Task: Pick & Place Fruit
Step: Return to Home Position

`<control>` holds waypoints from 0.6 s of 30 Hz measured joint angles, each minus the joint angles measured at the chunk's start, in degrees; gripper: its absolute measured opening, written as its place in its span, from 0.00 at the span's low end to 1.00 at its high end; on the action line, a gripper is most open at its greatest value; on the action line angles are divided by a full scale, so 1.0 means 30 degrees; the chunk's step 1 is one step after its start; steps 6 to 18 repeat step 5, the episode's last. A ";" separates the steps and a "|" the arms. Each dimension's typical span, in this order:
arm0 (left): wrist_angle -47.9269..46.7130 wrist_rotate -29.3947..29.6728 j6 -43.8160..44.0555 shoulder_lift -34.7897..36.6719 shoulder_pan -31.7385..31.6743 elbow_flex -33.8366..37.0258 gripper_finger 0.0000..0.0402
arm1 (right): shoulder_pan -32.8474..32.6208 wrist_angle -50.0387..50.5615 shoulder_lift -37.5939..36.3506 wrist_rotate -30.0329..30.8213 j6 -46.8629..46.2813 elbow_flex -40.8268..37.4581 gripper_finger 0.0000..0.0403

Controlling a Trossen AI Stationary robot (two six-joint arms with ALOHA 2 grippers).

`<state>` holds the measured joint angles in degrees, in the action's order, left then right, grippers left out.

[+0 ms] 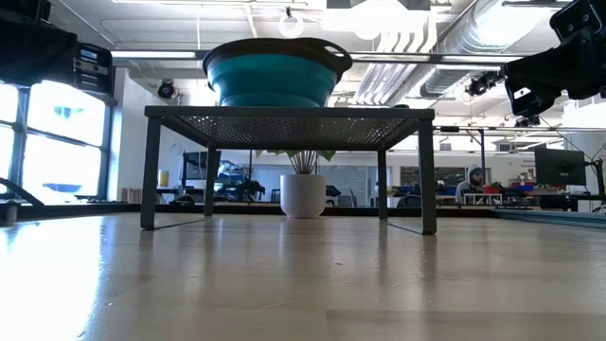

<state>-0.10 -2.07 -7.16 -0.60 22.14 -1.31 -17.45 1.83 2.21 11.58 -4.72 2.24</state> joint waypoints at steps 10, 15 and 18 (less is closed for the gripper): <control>0.0000 0.0000 0.0000 -0.0002 -0.0002 -0.0006 0.07 | -0.0007 0.0000 0.0001 -0.0003 0.0003 0.0000 0.01; 0.0000 0.0000 0.0000 -0.0002 -0.0002 -0.0006 0.07 | -0.0007 0.0000 0.0001 -0.0003 0.0003 0.0000 0.01; 0.0000 0.0000 0.0000 -0.0002 -0.0002 -0.0006 0.07 | -0.0007 0.0000 0.0001 -0.0003 0.0003 0.0000 0.01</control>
